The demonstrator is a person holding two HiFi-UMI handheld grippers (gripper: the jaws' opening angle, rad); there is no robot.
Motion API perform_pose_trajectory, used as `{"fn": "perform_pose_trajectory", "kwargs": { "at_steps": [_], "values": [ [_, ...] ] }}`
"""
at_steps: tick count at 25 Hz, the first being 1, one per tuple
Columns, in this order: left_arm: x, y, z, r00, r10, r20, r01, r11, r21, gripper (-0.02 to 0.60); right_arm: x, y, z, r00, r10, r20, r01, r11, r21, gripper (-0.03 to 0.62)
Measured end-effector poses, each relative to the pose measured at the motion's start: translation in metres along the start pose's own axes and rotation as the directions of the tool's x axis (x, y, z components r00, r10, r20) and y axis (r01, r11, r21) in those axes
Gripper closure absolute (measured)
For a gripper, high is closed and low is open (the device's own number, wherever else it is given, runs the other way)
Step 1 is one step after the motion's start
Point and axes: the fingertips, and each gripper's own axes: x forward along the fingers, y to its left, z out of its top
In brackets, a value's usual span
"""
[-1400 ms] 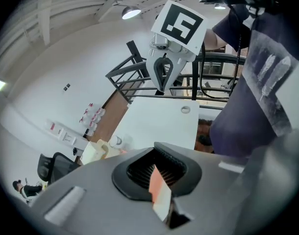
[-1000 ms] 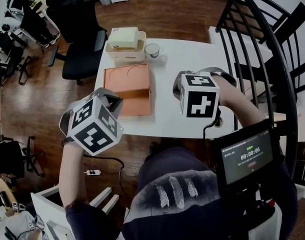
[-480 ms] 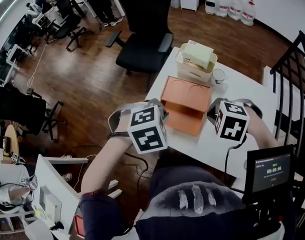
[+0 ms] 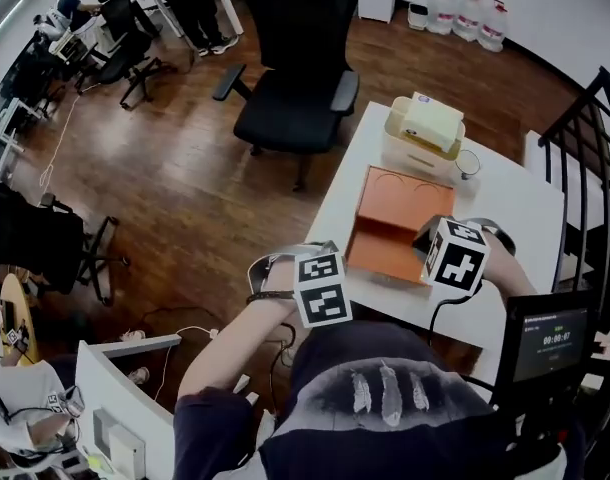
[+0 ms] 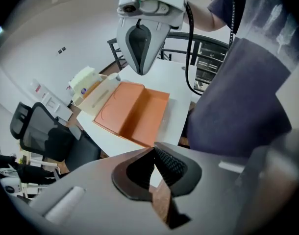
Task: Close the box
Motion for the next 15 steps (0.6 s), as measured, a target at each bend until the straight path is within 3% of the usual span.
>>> {"fn": "perform_pose_trajectory", "kwargs": {
  "at_steps": [5, 10, 15],
  "values": [
    [0.041, -0.021, -0.015, 0.997, -0.076, -0.013, 0.076, 0.997, -0.001, 0.568, 0.022, 0.013, 0.007, 0.998, 0.053, -0.016, -0.052, 0.998, 0.018, 0.591],
    [0.060, -0.037, -0.002, 0.983, -0.181, 0.006, 0.181, 0.983, 0.004, 0.568, 0.045, 0.045, -0.004, 0.989, 0.138, -0.058, -0.137, 0.990, 0.023, 0.590],
    [0.072, -0.044, -0.001, 0.965, -0.259, -0.033, 0.260, 0.966, 0.013, 0.568, 0.070, 0.072, -0.013, 0.970, 0.230, -0.077, -0.227, 0.973, 0.052, 0.589]
  ]
}}
